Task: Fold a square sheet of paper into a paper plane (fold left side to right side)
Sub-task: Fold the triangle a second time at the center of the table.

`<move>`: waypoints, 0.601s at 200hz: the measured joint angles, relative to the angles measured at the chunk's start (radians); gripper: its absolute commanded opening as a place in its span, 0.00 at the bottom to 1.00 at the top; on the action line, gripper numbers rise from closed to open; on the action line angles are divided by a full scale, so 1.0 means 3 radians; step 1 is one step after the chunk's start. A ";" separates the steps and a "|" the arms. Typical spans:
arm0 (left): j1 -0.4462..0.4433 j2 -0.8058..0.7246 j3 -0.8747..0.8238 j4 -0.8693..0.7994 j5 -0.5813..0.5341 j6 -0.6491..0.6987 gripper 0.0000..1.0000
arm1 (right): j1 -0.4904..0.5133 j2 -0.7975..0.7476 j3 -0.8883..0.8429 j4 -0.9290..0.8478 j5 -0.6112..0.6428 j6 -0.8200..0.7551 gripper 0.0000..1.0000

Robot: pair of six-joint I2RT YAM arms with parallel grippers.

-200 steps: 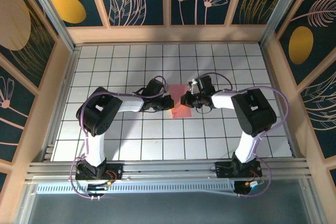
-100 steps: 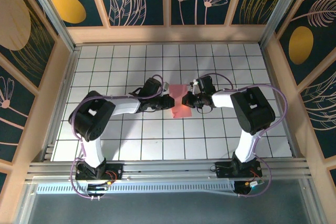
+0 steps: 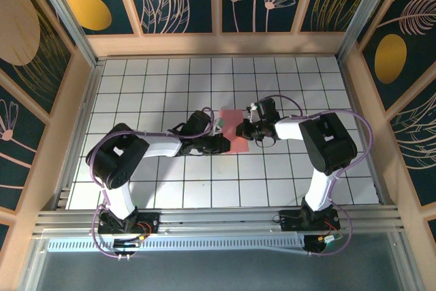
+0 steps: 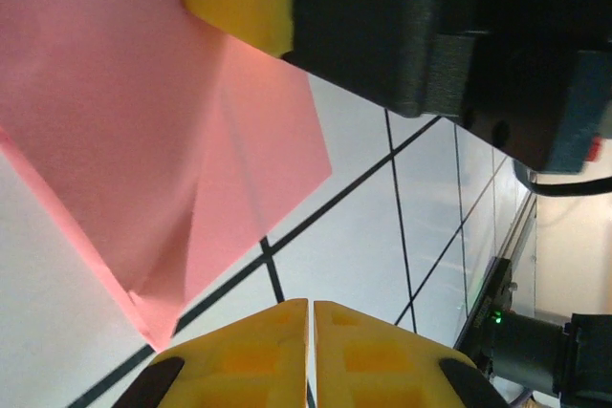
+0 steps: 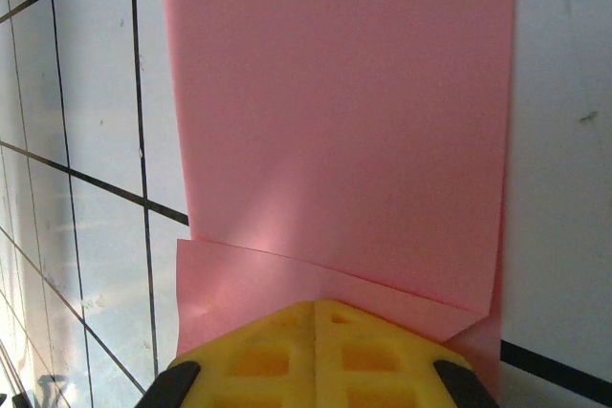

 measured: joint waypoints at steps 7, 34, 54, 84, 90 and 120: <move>0.0000 0.0029 0.0001 0.0001 -0.0001 -0.0004 0.10 | 0.0001 0.0000 0.0000 0.0000 0.0001 0.0000 0.00; 0.0003 0.0118 0.0001 0.0000 -0.0015 -0.0004 0.09 | 0.0004 0.0000 0.0000 0.0000 0.0003 -0.0001 0.00; 0.0003 0.0131 0.0001 0.0001 -0.0028 -0.0005 0.09 | 0.0004 0.0000 0.0000 -0.0001 0.0003 -0.0001 0.00; 0.0003 0.0156 0.0010 0.0029 -0.0045 -0.0019 0.09 | 0.0004 0.0000 0.0000 -0.0001 0.0003 0.0000 0.00; 0.0003 0.0170 0.0015 0.0043 -0.0047 -0.0028 0.09 | 0.0004 0.0000 0.0000 -0.0001 0.0003 0.0000 0.00; 0.0003 0.0245 0.0019 0.0085 -0.0048 -0.0041 0.09 | 0.0004 0.0000 0.0004 -0.0005 0.0001 -0.0001 0.00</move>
